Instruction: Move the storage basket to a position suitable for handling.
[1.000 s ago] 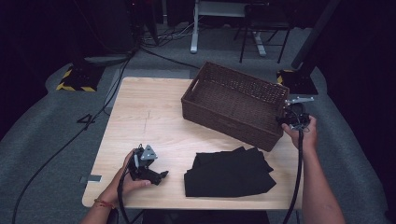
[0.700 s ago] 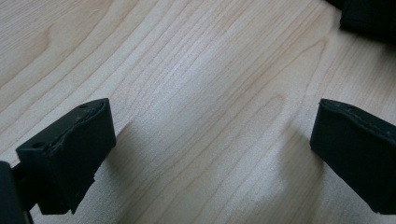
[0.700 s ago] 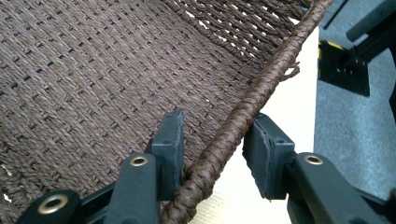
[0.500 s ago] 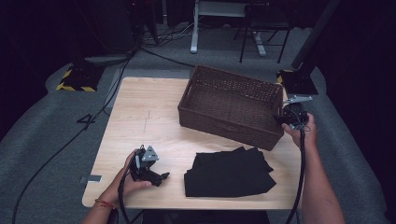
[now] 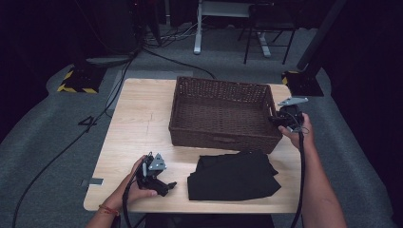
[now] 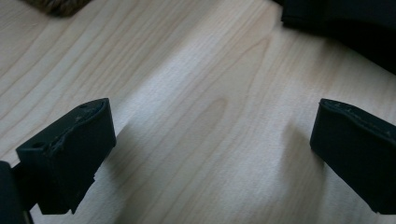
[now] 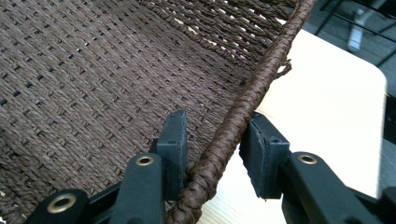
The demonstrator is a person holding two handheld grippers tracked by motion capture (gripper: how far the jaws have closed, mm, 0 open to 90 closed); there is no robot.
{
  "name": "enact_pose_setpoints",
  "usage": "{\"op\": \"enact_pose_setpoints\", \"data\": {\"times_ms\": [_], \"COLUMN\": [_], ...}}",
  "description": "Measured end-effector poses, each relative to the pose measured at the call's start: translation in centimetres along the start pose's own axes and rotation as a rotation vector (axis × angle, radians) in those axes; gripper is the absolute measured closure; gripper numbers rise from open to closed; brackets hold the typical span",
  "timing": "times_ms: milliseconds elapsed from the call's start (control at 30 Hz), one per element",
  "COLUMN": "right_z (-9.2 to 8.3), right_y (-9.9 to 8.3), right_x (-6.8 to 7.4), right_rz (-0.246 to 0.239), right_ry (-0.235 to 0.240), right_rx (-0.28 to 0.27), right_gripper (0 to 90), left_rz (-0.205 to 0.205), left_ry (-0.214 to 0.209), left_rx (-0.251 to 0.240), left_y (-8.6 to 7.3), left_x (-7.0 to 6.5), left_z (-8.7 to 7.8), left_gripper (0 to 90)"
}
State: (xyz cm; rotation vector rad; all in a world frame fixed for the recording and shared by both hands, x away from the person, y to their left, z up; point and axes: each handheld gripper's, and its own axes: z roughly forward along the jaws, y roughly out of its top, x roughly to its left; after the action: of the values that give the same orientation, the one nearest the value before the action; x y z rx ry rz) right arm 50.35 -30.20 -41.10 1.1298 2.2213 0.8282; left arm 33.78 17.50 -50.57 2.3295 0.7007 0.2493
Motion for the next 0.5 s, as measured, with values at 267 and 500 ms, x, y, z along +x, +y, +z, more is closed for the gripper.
{"op": "enact_pose_setpoints", "data": {"times_ms": [267, 500], "right_z": [-1.5, -6.2], "right_y": [0.7, -0.9], "right_x": [1.6, 1.9], "right_rz": [-0.016, 0.013], "right_ry": [-0.010, -0.010], "right_rx": [0.001, -0.078], "right_gripper": [28.8, 23.4], "left_rz": [0.049, 0.078], "left_ry": [-0.046, -0.075], "left_rx": [0.000, -0.001], "left_y": [0.1, 0.8], "left_x": [-2.5, -4.1], "left_z": [0.2, 0.8], "left_gripper": [0.4, 0.4]}}
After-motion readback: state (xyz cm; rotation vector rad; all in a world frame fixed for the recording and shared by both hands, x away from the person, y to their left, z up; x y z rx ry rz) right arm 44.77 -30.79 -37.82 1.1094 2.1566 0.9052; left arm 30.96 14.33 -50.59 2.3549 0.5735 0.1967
